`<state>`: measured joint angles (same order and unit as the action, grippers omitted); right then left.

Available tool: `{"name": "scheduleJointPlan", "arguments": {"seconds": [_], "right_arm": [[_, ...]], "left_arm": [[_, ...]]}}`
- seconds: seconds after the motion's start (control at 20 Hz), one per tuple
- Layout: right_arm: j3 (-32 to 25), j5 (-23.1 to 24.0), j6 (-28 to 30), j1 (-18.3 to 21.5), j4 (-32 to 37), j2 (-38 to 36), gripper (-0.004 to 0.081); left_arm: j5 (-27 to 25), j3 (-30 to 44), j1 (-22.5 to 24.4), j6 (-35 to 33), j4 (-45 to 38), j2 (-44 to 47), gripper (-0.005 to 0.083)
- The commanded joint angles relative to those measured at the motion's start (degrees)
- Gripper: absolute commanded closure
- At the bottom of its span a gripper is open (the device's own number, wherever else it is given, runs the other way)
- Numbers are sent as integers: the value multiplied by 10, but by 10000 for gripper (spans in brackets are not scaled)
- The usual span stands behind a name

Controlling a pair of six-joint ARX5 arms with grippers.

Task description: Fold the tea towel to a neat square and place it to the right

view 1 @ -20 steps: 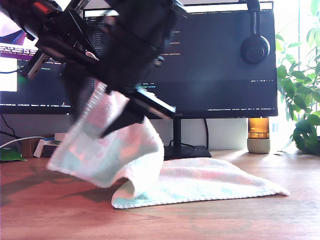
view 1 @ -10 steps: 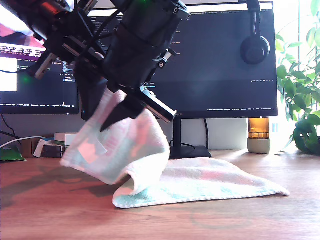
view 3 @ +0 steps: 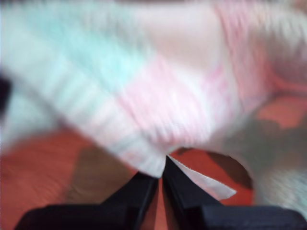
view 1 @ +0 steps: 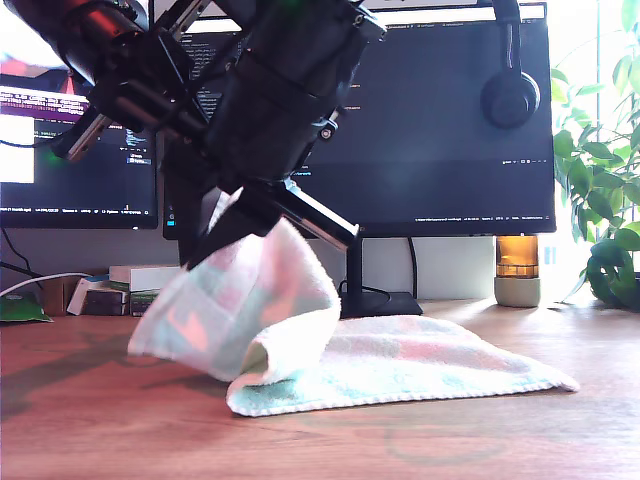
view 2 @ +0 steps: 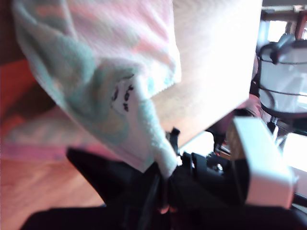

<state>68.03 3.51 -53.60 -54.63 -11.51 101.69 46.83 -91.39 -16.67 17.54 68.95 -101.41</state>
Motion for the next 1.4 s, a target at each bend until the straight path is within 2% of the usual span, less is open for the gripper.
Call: {"name": "scheduleJointPlan", "arguments": {"seconds": [0.0,0.2,0.3,0.5,0.65,0.7,0.8,0.85,1.05,1.25,1.35], "right_arm": [[-4,-26,34,-14,-9,8,783],[-4,-101,119,-28,-75,-10,783],[-4,-110,166,-28,-128,-26,783],[-4,-131,226,-26,-212,-60,783],[-4,-130,228,-22,-177,-75,778],[-4,-130,223,-22,-155,-75,724],[-4,-120,222,-23,-108,-75,518],[-4,-113,219,-24,-82,-74,447],[-4,-42,145,-15,-64,-74,434],[-4,1,98,-9,-44,-68,434],[-4,10,67,-8,-16,-57,434]], "left_arm": [[-14,1,3,-7,-5,3,797],[-118,1,7,-32,-4,3,797],[-169,1,7,-46,-2,3,797],[-203,1,4,-67,2,3,797],[-187,1,0,-55,6,3,797],[-169,1,-1,-53,14,3,797],[-136,1,-1,-44,23,3,797],[-123,1,-1,-39,23,3,797],[-52,1,-1,-14,24,3,797],[-19,1,-6,10,17,3,797],[-19,1,-12,21,13,3,797]]}}
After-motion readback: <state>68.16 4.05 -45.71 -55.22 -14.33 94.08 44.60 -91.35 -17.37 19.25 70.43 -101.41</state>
